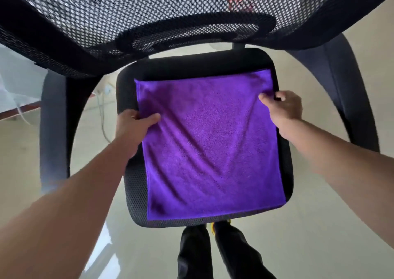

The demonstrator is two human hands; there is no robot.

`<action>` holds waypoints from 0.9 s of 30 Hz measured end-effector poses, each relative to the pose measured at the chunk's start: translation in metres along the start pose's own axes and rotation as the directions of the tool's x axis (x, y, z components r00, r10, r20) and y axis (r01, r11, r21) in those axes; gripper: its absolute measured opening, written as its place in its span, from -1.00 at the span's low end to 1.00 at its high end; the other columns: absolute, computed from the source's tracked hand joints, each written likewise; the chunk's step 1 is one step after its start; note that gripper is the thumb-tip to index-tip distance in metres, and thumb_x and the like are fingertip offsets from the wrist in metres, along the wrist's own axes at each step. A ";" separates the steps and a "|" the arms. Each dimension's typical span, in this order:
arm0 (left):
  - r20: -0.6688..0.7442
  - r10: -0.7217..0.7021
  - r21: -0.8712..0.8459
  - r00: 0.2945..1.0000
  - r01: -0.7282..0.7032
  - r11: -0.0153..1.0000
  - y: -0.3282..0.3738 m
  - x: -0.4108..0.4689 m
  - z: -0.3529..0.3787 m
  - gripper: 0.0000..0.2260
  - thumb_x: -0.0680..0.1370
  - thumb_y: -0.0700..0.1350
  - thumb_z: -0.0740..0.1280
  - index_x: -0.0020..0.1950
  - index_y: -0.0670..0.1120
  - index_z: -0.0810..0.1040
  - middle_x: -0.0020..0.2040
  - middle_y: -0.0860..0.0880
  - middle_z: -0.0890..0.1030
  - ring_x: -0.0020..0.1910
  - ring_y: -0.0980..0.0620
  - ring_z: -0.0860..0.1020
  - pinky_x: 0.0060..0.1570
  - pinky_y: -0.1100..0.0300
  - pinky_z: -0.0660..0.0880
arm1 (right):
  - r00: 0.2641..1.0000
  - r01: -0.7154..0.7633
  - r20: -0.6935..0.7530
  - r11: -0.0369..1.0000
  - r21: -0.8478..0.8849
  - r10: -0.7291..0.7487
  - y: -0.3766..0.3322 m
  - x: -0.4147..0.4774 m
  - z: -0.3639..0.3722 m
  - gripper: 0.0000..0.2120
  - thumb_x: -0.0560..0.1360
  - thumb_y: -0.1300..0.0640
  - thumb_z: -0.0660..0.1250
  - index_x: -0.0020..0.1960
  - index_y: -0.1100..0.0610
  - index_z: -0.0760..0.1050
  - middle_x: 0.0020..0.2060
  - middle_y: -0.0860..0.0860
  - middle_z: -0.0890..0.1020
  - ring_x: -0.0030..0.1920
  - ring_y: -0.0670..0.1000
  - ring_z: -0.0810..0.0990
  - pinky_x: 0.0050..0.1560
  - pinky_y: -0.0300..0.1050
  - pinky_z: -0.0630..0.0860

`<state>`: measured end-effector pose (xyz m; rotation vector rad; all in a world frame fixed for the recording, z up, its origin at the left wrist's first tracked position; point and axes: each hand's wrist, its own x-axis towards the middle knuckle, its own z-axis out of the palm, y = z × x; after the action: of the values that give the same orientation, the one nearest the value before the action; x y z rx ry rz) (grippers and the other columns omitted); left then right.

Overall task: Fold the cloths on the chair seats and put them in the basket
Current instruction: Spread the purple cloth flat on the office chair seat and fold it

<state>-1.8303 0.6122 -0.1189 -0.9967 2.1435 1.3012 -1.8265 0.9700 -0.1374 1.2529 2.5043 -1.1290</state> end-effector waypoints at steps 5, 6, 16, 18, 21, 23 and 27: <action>-0.129 -0.063 -0.088 0.990 0.052 0.995 -0.034 -0.017 -0.001 -0.74 0.34 -0.17 0.55 -0.37 -0.08 0.47 -0.25 -0.19 0.55 -0.24 -0.08 0.48 -0.19 -0.12 0.54 | 0.994 -0.084 -0.063 0.996 0.006 0.084 0.032 -0.015 -0.007 -0.74 0.39 -0.03 0.50 -0.10 0.16 0.67 -0.31 0.03 0.60 -0.27 0.02 0.53 -0.18 -0.19 0.42; -0.150 -0.048 -0.092 0.987 0.035 0.995 -0.034 -0.018 0.000 -0.73 0.34 -0.13 0.55 -0.37 -0.06 0.46 -0.27 -0.16 0.55 -0.25 -0.06 0.48 -0.23 -0.06 0.51 | 0.992 -0.091 -0.083 0.995 0.033 0.094 0.032 -0.015 -0.008 -0.74 0.39 -0.04 0.49 -0.11 0.16 0.66 -0.29 0.04 0.61 -0.25 0.02 0.54 -0.17 -0.19 0.41; 0.063 -0.106 0.001 0.992 0.106 0.994 -0.106 -0.104 -0.012 -0.79 0.31 -0.17 0.58 -0.30 -0.10 0.55 -0.42 0.01 0.57 -0.50 0.12 0.49 -0.41 0.25 0.45 | 0.987 -0.069 0.133 0.991 -0.117 0.085 0.104 -0.113 -0.040 -0.66 0.35 -0.13 0.50 -0.19 0.14 0.56 -0.31 0.02 0.61 -0.24 0.06 0.55 -0.20 -0.15 0.38; 0.091 -0.139 0.026 0.986 0.137 0.990 -0.132 -0.120 -0.014 -0.77 0.34 -0.24 0.55 -0.37 -0.11 0.50 -0.56 0.09 0.48 -0.57 0.14 0.40 -0.51 0.31 0.34 | 0.977 -0.068 0.185 0.978 -0.198 0.105 0.123 -0.126 -0.047 -0.65 0.36 -0.11 0.50 -0.36 0.11 0.48 -0.45 -0.01 0.52 -0.33 0.10 0.51 -0.32 -0.14 0.32; 0.031 -0.184 -0.002 0.982 0.184 0.983 -0.159 -0.139 -0.014 -0.74 0.37 -0.23 0.53 -0.40 -0.12 0.48 -0.51 -0.01 0.43 -0.48 0.03 0.34 -0.40 0.19 0.29 | 0.979 -0.034 0.183 0.958 -0.284 0.088 0.135 -0.131 -0.056 -0.57 0.44 -0.11 0.42 -0.44 0.14 0.43 -0.55 0.00 0.42 -0.37 0.16 0.46 -0.35 -0.08 0.24; 0.022 -0.237 -0.049 0.971 0.238 0.970 -0.173 -0.153 -0.015 -0.75 0.38 -0.20 0.53 -0.37 -0.12 0.49 -0.42 -0.09 0.45 -0.40 0.00 0.37 -0.35 0.13 0.30 | 0.980 -0.034 0.180 0.961 -0.275 0.087 0.141 -0.137 -0.061 -0.52 0.45 -0.13 0.40 -0.45 0.17 0.40 -0.57 0.03 0.36 -0.43 0.12 0.40 -0.40 -0.08 0.20; 0.145 -0.357 -0.137 0.923 0.376 0.916 -0.195 -0.180 -0.013 -0.83 0.45 -0.16 0.47 -0.26 -0.10 0.51 -0.25 -0.14 0.63 -0.24 -0.04 0.57 -0.21 0.13 0.39 | 0.935 -0.161 0.289 0.971 -0.174 0.207 0.158 -0.160 -0.074 -0.63 0.38 -0.08 0.50 -0.41 0.16 0.52 -0.52 0.04 0.45 -0.46 0.00 0.40 -0.46 -0.24 0.29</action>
<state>-1.5651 0.6058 -0.1018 -1.2825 1.6787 1.3220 -1.5919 0.9769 -0.1087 1.1465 2.1505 -0.9867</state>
